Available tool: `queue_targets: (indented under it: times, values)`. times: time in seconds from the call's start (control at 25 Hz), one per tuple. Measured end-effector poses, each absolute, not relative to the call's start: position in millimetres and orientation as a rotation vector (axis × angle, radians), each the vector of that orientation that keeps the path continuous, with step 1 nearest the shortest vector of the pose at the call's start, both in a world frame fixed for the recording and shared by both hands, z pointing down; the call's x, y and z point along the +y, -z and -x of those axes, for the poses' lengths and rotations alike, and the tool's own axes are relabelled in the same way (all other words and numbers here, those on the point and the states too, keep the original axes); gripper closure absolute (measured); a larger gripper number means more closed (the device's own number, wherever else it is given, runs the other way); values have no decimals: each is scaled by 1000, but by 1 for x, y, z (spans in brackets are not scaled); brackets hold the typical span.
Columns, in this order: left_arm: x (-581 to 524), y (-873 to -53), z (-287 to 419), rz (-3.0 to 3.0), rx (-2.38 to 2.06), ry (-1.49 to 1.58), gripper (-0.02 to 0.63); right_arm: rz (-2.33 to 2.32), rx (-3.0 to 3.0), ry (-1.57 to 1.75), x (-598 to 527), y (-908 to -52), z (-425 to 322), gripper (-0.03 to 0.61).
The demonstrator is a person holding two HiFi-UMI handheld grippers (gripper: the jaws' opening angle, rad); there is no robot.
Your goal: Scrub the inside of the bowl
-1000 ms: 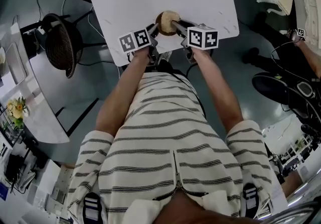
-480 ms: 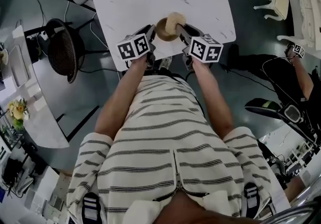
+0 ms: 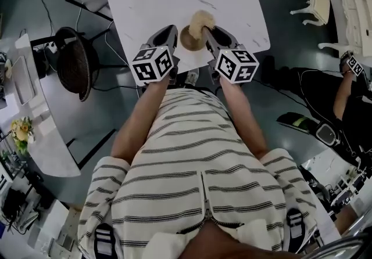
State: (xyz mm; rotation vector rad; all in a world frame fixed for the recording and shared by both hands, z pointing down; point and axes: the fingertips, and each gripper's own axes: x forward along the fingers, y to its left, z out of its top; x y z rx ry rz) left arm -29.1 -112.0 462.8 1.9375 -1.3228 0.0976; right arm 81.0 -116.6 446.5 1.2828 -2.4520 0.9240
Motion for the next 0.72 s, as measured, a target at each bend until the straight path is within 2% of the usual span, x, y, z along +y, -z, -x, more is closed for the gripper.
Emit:
queue_targets:
  times: [0.72]
  values:
    - [-122, -278, 50, -2343, -1707, 53, 611, -1426, -2717, -411, -132, -288, -60, 495]
